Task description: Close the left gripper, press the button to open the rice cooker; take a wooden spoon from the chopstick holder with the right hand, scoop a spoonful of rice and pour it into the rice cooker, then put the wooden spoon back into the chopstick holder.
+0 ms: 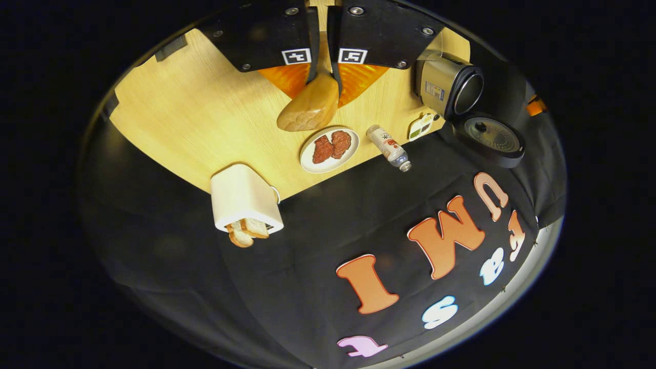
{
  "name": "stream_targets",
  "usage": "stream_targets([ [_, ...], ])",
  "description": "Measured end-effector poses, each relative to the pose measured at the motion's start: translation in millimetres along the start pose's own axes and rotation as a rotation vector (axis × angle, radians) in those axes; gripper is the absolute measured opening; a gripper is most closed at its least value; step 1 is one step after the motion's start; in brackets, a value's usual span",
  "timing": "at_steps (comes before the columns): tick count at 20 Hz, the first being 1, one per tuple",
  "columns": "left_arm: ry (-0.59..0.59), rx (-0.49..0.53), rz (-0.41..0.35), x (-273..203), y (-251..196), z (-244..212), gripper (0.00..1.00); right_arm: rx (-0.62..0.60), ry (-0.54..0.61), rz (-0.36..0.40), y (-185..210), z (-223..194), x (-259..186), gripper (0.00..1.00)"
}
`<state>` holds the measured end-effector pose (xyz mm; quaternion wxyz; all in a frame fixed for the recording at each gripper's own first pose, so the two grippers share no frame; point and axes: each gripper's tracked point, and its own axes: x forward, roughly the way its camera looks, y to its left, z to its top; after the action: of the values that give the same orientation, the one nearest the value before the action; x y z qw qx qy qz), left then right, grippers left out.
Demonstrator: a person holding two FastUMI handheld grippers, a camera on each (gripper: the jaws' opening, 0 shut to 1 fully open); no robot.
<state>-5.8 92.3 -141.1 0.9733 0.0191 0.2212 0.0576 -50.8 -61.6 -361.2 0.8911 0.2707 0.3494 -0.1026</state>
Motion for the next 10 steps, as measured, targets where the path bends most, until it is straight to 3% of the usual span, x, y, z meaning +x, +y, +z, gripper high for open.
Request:
stream_targets([
  [10,-0.003,-0.026,-0.044,26.3,-14.6,24.7,1.00,0.083,0.060,-0.016,-13.5,-28.2,16.7,0.13],
])
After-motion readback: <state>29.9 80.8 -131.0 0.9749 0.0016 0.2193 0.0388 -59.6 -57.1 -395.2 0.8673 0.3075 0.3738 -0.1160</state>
